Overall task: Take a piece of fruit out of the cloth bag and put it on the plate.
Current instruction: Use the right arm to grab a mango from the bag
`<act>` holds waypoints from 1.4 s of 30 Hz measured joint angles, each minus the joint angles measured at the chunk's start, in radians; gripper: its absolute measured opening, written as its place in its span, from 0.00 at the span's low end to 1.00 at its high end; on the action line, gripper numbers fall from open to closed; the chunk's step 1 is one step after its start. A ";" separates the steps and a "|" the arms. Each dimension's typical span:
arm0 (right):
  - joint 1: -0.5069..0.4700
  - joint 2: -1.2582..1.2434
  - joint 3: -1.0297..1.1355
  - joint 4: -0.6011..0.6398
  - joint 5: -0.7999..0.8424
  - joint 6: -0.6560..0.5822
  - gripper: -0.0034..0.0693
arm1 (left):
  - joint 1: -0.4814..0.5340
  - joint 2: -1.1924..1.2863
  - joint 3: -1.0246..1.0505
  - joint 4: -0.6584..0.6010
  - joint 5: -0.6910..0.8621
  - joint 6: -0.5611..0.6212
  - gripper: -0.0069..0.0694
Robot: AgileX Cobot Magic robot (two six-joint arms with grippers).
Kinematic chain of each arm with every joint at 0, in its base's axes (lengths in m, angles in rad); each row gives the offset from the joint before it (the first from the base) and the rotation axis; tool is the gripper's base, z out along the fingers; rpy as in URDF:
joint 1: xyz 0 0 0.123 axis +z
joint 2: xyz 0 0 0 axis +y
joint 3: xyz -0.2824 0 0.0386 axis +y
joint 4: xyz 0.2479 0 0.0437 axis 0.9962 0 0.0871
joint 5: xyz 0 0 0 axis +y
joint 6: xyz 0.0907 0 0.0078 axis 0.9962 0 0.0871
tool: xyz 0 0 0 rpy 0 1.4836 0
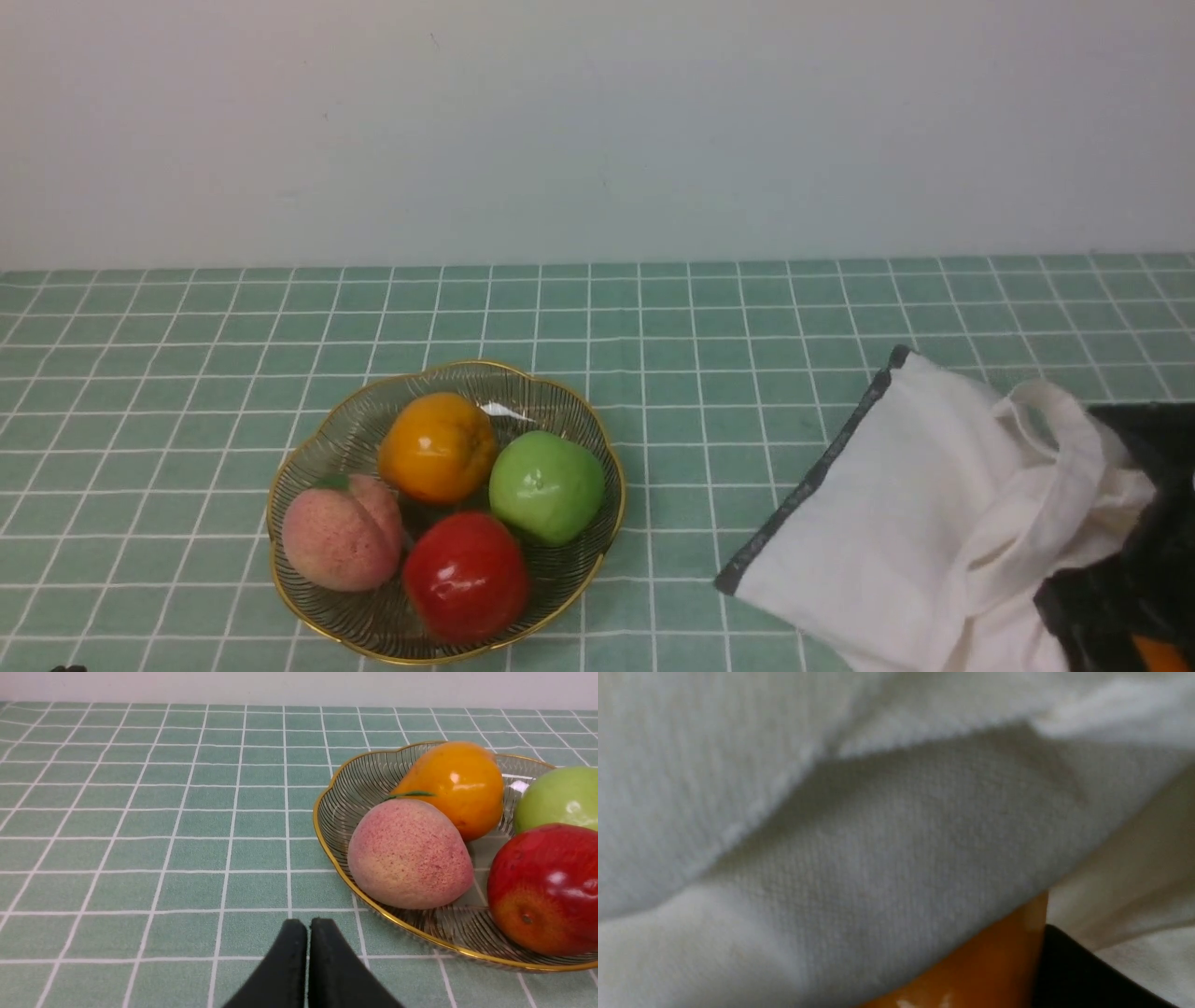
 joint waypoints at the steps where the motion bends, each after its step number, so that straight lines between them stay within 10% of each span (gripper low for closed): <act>1: 0.000 -0.048 0.017 0.015 0.005 -0.005 0.78 | 0.000 0.000 0.000 0.000 0.000 0.000 0.08; 13: 0.000 -0.296 -0.032 0.038 0.030 -0.064 0.78 | 0.000 0.000 0.000 0.000 0.000 0.000 0.08; 42: 0.000 0.014 0.046 -0.022 -0.034 -0.026 0.88 | 0.000 0.000 0.000 0.000 0.000 0.000 0.08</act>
